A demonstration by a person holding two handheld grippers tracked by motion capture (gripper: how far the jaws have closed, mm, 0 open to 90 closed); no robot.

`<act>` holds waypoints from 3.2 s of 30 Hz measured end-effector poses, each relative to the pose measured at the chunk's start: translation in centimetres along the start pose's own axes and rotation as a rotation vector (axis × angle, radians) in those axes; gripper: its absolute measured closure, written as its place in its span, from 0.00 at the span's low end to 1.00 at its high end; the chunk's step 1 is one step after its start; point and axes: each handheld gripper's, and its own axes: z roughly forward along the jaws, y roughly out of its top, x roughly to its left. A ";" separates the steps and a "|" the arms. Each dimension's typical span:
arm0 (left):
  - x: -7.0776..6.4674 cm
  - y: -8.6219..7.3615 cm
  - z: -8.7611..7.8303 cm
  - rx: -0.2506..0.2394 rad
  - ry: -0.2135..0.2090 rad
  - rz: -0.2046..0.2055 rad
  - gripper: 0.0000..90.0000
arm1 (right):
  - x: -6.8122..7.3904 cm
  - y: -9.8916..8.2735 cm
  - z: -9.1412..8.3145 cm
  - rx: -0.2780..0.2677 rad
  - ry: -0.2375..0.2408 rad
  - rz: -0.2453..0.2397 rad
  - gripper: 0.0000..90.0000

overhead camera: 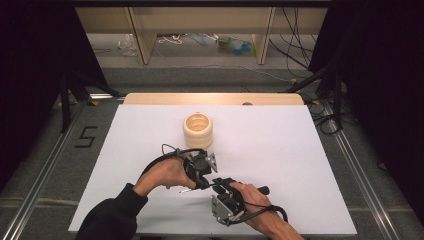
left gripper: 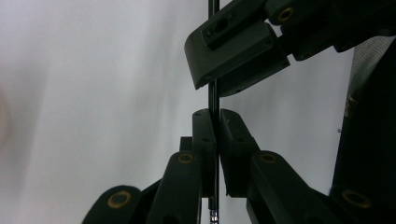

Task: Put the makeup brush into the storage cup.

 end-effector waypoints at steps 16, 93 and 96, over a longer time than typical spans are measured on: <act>0.1 -0.1 0.0 -0.038 -0.011 -0.023 0.90 | 0.8 0.3 0.1 0.059 0.043 -0.044 0.95; -2.5 -7.2 -0.6 -1.050 0.111 -0.268 0.63 | -1.7 -4.3 -1.1 -0.506 0.230 0.965 0.95; -2.7 -7.2 -0.5 -1.055 0.104 -0.279 0.68 | -1.6 -4.3 -1.0 -0.511 0.230 0.970 0.95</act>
